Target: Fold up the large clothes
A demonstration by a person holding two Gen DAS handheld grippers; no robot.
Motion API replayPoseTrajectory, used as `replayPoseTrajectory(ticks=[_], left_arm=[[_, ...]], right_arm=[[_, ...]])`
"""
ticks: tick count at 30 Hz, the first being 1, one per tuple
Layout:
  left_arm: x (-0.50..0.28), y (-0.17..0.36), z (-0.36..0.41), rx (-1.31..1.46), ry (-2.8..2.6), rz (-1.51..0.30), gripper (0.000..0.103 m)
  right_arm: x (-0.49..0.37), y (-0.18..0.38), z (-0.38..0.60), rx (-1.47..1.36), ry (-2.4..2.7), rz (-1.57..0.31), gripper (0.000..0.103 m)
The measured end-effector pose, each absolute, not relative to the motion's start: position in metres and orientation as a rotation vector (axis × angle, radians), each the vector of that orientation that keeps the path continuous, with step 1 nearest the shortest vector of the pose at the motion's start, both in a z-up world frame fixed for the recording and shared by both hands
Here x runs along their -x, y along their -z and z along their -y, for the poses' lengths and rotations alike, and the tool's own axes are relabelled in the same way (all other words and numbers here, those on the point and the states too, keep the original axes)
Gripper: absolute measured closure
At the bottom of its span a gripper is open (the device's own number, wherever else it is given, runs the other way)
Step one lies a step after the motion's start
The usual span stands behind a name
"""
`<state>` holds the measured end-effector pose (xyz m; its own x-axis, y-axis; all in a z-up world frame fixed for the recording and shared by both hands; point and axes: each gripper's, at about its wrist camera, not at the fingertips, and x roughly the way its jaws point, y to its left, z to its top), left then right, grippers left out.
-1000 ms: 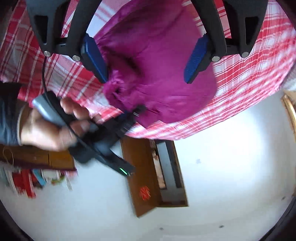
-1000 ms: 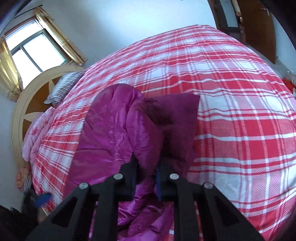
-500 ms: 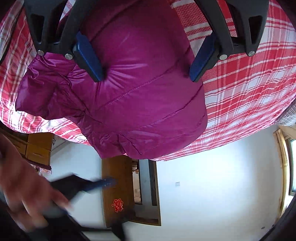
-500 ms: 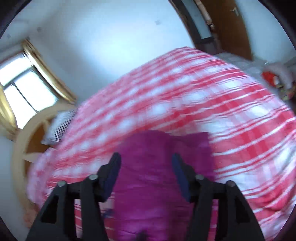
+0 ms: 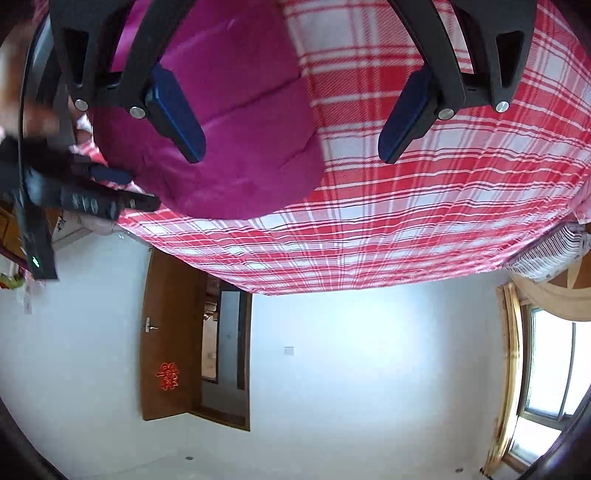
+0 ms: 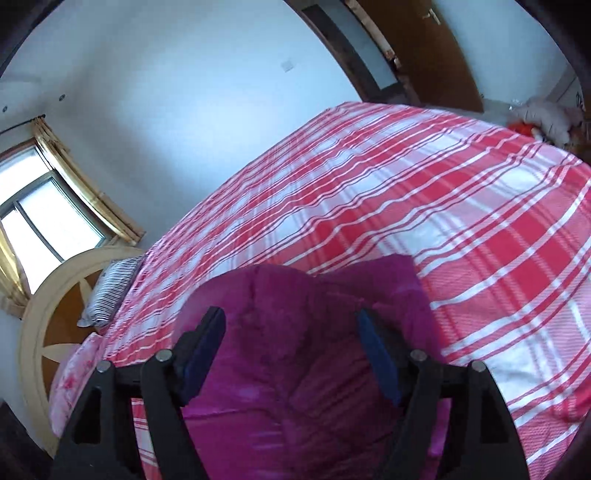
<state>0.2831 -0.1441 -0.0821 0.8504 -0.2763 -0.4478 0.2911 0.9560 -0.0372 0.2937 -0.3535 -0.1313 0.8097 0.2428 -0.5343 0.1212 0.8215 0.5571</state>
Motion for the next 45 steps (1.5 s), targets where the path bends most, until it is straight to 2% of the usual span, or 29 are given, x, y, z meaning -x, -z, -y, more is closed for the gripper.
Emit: replayPoseTrajectory(ticks=[6,10,14,25,45], left_arm=[[-0.332,0.115,0.199,-0.14,0.196,-0.645,0.008],[-0.346,0.144,0.196,-0.102,0.223,-0.722,0.008],[-0.353,0.156,0.191,-0.071,0.227,-0.769,0.002],[-0.368,0.176,0.193,-0.037,0.246,-0.858,0.001],[-0.373,0.184,0.193,-0.011,0.258,-0.881,0.001]], right_arm=[[-0.299,0.152,0.346,-0.553,-0.03,-0.667,0.025],[-0.303,0.172,0.348,-0.581,-0.039,-0.686,0.025],[-0.31,0.185,0.349,-0.597,-0.043,-0.722,0.025],[-0.317,0.196,0.349,-0.583,-0.008,-0.781,0.025],[-0.324,0.198,0.336,-0.489,0.057,-0.82,0.024]])
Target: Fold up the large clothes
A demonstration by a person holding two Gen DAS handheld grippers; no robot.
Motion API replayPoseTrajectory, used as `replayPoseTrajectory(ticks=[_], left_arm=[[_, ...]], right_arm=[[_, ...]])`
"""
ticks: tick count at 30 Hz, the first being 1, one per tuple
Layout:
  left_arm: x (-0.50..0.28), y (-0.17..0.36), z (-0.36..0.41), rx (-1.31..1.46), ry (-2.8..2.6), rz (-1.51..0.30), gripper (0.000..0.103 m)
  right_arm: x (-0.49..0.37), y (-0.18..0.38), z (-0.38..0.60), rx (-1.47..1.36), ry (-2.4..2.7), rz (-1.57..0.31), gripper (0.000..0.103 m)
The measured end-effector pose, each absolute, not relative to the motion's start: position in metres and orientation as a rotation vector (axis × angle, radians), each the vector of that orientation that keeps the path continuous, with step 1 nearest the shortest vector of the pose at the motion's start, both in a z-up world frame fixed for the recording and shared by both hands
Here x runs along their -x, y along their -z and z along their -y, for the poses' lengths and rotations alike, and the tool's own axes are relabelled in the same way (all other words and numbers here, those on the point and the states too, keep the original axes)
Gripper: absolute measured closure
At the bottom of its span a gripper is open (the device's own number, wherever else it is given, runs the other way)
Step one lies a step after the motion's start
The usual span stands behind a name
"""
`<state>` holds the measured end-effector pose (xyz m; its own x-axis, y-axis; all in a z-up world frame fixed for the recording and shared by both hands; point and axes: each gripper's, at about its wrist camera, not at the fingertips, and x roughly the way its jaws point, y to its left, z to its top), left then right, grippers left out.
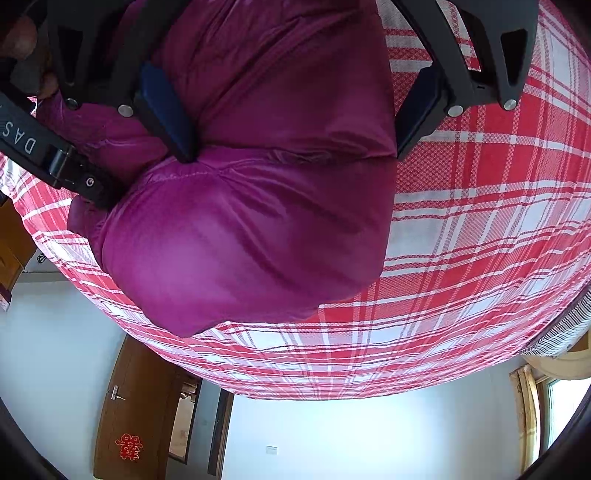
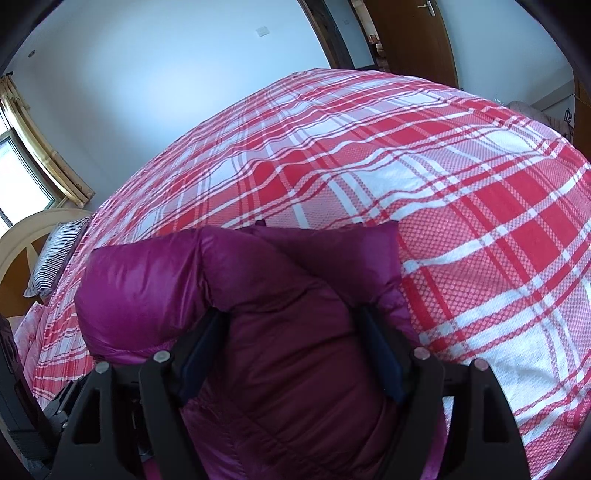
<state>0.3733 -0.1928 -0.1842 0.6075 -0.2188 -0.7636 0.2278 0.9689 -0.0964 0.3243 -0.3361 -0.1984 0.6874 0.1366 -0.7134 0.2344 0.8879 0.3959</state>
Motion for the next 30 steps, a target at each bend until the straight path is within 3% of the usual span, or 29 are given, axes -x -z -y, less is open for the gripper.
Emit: replayPoseTrajectory(ticks=[30], left_arm=[[-0.379,0.191,0.187,0.027,0.28,-0.908,0.001]], right_arm=[[-0.333,0.198,0.322,-0.409,0.053,-0.853,0.008]])
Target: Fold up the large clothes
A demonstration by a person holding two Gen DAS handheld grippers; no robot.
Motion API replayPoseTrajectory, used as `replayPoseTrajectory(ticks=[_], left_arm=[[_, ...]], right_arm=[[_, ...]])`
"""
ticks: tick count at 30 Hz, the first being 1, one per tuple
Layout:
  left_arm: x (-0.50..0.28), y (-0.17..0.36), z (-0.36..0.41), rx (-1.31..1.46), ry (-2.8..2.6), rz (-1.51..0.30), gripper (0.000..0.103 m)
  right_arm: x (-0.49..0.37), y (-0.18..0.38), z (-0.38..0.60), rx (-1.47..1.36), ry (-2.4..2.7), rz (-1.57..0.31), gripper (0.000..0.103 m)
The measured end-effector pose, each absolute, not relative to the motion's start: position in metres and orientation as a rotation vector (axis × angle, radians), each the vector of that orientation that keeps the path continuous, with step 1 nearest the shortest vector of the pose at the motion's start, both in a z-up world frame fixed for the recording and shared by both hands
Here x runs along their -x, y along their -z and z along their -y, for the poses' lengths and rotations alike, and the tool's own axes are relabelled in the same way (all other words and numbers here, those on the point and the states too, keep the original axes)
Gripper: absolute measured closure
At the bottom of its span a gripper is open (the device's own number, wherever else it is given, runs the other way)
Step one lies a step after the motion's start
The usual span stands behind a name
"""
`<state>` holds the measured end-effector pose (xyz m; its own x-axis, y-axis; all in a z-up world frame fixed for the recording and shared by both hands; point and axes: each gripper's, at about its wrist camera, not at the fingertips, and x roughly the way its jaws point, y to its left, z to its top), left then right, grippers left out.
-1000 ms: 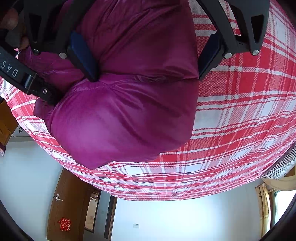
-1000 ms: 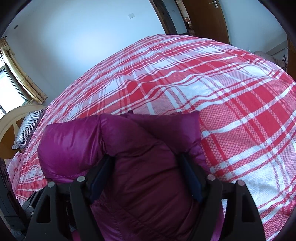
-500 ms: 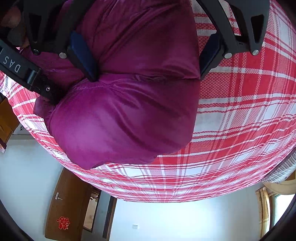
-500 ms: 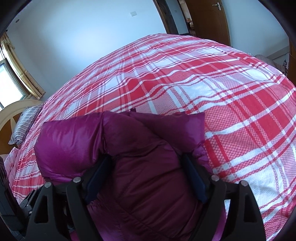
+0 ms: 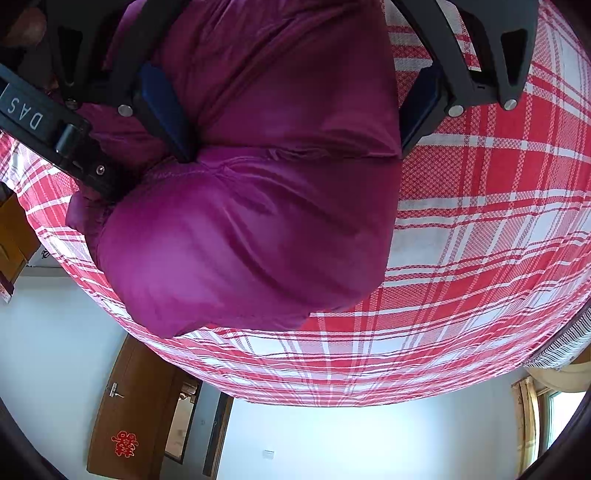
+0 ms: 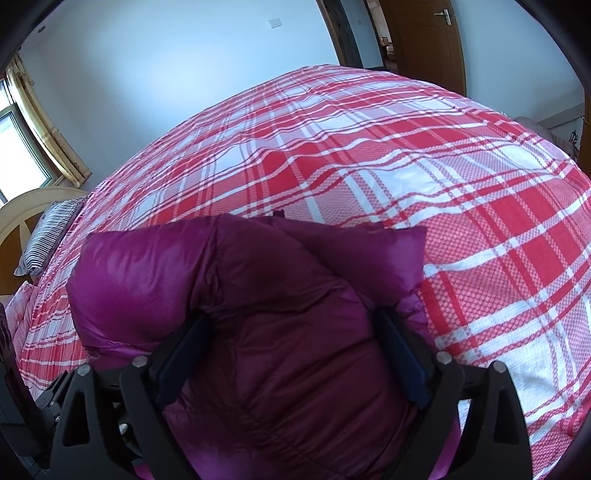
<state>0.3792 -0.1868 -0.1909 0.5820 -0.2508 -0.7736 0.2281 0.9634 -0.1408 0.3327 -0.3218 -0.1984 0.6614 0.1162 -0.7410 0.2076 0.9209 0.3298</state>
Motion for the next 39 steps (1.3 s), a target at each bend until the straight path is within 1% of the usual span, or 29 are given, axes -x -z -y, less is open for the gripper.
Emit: replayPoseTrajectory(ticks=[13,19,21,23,25,27,30,35,39], left_arm=[[-0.379,0.191,0.187,0.03,0.283,-0.908,0.001],[-0.379,0.191,0.186,0.04,0.29,-0.913,0.001],[-0.378,0.188,0.182,0.055,0.313,-0.919,0.001],[-0.374,0.183,0.174,0.064,0.345,-0.933,0.001],[-0.358,0.169,0.157,0.1,0.386,-0.886,0.001],[-0.34,0.16,0.142,0.108,0.415,-0.843,0.001],[-0.327,0.163,0.128,0.123,0.468,-0.831,0.001],[-0.328,0.179,0.114,0.28,0.544,-0.859,0.001],[-0.332,0.184,0.126,0.297,0.585,-0.88,0.001]], right_arm=[[-0.334,0.198,0.32,-0.411,0.051,-0.852,0.007],[-0.337,0.199,0.319,-0.401,0.046,-0.863,0.004],[-0.337,0.198,0.319,-0.396,0.039,-0.87,0.004],[-0.337,0.193,0.315,-0.36,-0.003,-0.895,0.0],[-0.33,0.182,0.313,-0.307,-0.046,-0.903,0.0],[-0.31,0.165,0.318,-0.272,-0.043,-0.845,0.0],[-0.291,0.153,0.33,-0.218,0.019,-0.781,0.0],[-0.289,0.165,0.357,-0.249,0.033,-0.803,0.0],[-0.294,0.183,0.37,-0.305,-0.026,-0.834,0.0]])
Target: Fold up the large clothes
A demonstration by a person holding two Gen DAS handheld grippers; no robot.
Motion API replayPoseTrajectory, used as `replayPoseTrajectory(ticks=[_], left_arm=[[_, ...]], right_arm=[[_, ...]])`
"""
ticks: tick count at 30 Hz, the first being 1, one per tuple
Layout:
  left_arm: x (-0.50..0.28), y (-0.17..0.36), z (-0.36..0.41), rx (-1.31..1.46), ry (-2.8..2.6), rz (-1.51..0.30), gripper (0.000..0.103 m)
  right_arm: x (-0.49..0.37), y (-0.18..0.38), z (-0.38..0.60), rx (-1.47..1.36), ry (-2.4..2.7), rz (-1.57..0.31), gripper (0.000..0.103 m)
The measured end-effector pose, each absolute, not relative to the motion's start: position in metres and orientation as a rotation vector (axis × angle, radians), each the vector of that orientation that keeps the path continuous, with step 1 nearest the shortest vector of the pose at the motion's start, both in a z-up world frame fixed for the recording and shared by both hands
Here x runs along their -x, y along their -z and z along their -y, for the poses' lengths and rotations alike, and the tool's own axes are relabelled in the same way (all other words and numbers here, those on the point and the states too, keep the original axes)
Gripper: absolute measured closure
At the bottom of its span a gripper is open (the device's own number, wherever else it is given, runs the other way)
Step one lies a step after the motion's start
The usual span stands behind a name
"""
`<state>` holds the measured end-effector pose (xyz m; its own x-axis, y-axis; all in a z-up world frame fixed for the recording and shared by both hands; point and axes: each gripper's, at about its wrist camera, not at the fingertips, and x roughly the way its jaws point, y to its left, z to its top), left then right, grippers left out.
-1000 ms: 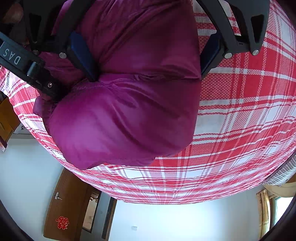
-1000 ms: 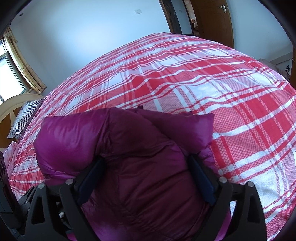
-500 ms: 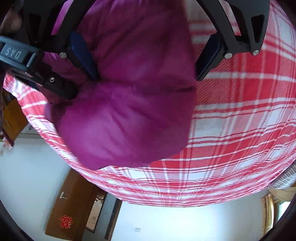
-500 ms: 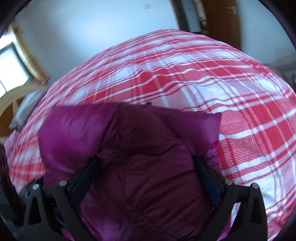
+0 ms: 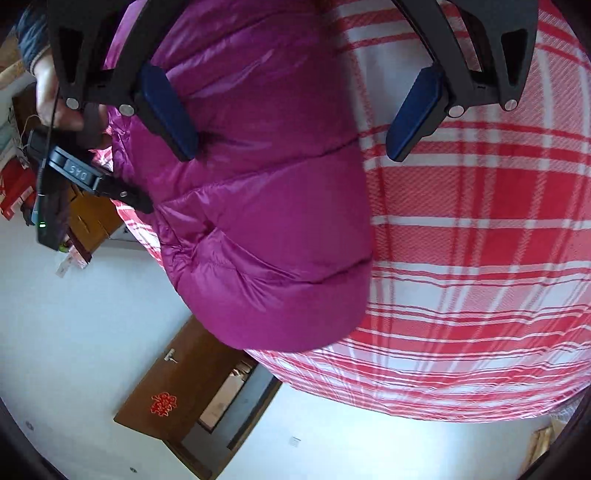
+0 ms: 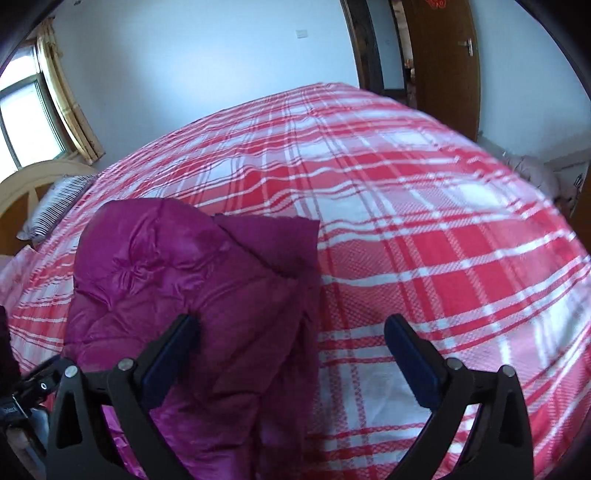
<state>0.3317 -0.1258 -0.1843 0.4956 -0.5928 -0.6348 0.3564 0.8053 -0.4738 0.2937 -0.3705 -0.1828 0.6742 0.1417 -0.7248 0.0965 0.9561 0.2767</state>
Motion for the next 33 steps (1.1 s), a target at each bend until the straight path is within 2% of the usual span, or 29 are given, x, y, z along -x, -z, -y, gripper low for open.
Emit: replayPoseTrajectory(ticks=[3,4,5,8,9,11,14,17,24,33], left_arm=[[-0.333,0.184,0.14,0.266,0.64,-0.892,0.001],[-0.333,0.184,0.143,0.261,0.647,-0.892,0.001],[-0.334,0.183,0.145,0.258,0.651,-0.893,0.005],[-0.324,0.175,0.15,0.232,0.67,-0.86,0.029],[-0.319,0.171,0.152,0.203,0.671,-0.844,0.033],[-0.314,0.165,0.151,0.181,0.671,-0.822,0.051],[-0.307,0.149,0.143,0.19,0.674,-0.802,0.064],[-0.291,0.13,0.133,0.169,0.676,-0.756,0.068],[-0.256,0.092,0.06,0.154,0.6,-0.644,0.069],[-0.232,0.087,-0.052,0.192,0.421,-0.629,0.069]], right_arm=[[-0.296,0.195,0.374,-0.378,-0.111,-0.854,0.008],[-0.296,0.196,0.372,-0.363,-0.124,-0.849,0.013],[-0.296,0.196,0.369,-0.361,-0.157,-0.854,0.026],[-0.297,0.195,0.362,-0.403,-0.257,-0.872,0.059],[-0.296,0.194,0.36,-0.404,-0.27,-0.876,0.062],[-0.293,0.19,0.358,-0.428,-0.287,-0.874,0.074],[-0.283,0.181,0.353,-0.427,-0.292,-0.857,0.079],[-0.27,0.168,0.343,-0.406,-0.307,-0.836,0.081],[-0.265,0.135,0.285,-0.423,-0.435,-0.772,0.082],[-0.284,0.117,0.159,-0.363,-0.64,-0.783,0.083]])
